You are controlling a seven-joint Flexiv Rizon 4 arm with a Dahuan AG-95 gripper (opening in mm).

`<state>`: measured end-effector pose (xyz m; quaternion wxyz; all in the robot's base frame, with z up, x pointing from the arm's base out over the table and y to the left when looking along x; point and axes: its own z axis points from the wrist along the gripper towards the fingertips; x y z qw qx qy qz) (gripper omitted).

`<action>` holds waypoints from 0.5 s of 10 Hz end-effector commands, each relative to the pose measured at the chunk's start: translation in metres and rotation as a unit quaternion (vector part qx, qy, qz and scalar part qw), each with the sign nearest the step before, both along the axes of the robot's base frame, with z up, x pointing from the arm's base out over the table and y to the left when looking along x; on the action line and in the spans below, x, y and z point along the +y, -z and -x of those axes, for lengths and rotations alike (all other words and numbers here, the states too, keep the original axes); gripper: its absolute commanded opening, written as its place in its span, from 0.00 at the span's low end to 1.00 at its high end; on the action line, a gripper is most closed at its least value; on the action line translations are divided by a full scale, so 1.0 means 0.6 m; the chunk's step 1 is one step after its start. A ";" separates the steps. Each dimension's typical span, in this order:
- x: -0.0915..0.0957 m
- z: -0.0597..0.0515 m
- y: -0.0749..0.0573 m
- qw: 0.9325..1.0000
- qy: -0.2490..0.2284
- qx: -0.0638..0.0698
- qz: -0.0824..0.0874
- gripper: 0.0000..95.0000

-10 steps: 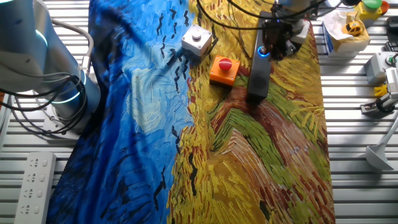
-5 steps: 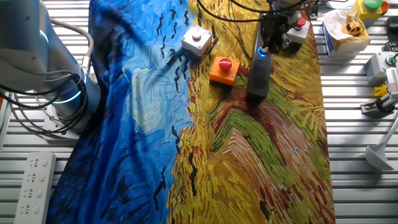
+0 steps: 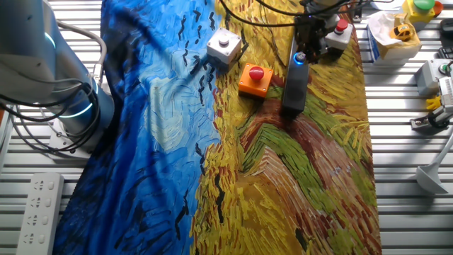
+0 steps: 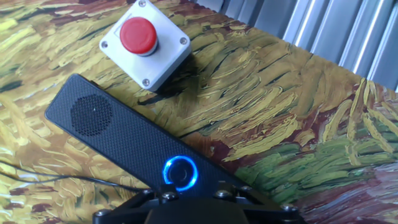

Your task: Turn the knob to decrease the volume of the speaker

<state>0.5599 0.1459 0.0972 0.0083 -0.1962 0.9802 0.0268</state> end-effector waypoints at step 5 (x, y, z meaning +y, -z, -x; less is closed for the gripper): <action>0.012 -0.005 0.019 0.999 0.044 -0.005 -0.006 0.40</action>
